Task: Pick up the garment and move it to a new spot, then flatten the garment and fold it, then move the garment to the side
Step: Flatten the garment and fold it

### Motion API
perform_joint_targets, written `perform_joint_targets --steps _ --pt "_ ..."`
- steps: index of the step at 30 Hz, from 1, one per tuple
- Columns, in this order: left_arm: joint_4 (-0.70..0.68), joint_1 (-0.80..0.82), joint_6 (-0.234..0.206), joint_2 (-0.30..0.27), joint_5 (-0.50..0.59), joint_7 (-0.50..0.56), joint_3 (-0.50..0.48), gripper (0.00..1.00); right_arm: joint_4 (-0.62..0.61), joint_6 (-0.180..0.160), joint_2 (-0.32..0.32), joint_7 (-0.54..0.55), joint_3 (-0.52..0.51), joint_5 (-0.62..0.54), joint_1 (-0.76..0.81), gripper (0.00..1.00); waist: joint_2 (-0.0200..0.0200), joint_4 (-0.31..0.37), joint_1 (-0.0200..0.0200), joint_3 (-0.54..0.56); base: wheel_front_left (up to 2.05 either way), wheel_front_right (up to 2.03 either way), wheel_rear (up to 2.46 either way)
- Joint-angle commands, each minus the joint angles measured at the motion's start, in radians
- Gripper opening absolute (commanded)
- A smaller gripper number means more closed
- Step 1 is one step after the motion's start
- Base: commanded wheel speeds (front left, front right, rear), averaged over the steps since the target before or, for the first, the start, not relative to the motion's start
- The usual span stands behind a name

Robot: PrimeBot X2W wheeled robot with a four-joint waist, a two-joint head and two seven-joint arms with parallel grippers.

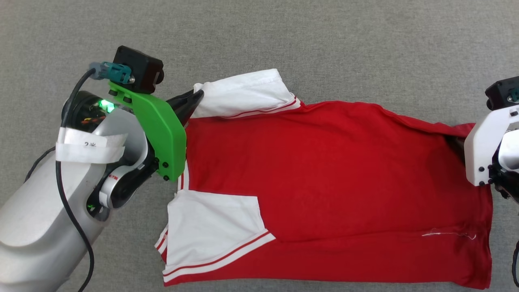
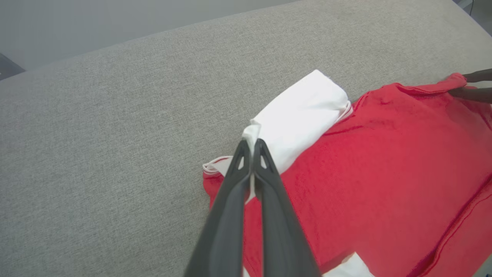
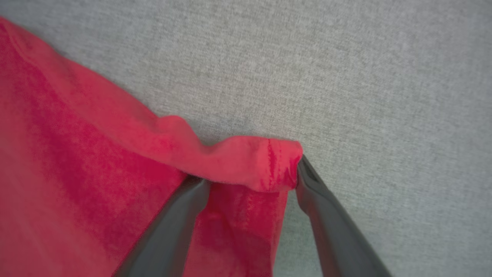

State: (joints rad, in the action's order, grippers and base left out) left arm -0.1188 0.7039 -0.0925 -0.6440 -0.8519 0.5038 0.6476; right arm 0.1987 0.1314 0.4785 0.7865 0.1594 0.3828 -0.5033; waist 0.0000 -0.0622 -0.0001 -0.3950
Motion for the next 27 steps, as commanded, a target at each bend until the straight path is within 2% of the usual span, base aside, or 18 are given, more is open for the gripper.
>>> perform_joint_targets --steps 1,8,9,10,11,19,27 --pt "-0.003 -0.01 0.001 0.0 0.0 0.0 0.001 0.0 0.019 -0.001 0.001 -0.009 0.012 -0.005 -0.011 1.0 0.0 -0.007 0.0001 -0.006 0.0 0.0 0.0" --pt "0.017 -0.02 0.006 -0.003 -0.007 -0.009 0.0 0.0 0.08 -0.001 0.016 -0.061 0.049 0.005 -0.037 1.0 0.0 -0.011 0.0001 -0.01 0.0 0.0 0.0" --pt "0.02 -0.021 0.006 -0.002 -0.008 -0.011 0.0 0.0 0.086 -0.001 0.017 -0.071 0.051 0.006 -0.04 0.68 0.0 -0.012 0.0001 -0.008 0.0 0.0 0.0" --pt "0.023 -0.023 0.007 -0.001 -0.01 -0.013 0.0 0.0 0.092 -0.001 0.018 -0.085 0.056 0.008 -0.044 0.28 0.0 -0.012 0.0001 -0.006 0.0 0.0 0.0" --pt "0.027 -0.024 0.008 -0.001 -0.011 -0.014 0.0 0.0 0.098 -0.001 0.019 -0.095 0.059 0.011 -0.045 0.0 0.0 -0.012 0.0001 -0.004 0.0 0.0 0.0" --pt "0.07 -0.049 0.013 0.008 -0.018 -0.043 0.004 0.0 0.147 -0.001 0.03 -0.238 0.088 0.024 -0.057 0.0 0.0 -0.001 0.0001 0.053 0.0 0.0 0.0" --pt "0.102 -0.11 0.002 0.006 -0.043 -0.088 -0.013 0.0 0.166 -0.001 0.013 -0.387 0.052 0.051 -0.009 0.0 0.0 0.013 0.0001 0.143 0.0 0.0 0.0"
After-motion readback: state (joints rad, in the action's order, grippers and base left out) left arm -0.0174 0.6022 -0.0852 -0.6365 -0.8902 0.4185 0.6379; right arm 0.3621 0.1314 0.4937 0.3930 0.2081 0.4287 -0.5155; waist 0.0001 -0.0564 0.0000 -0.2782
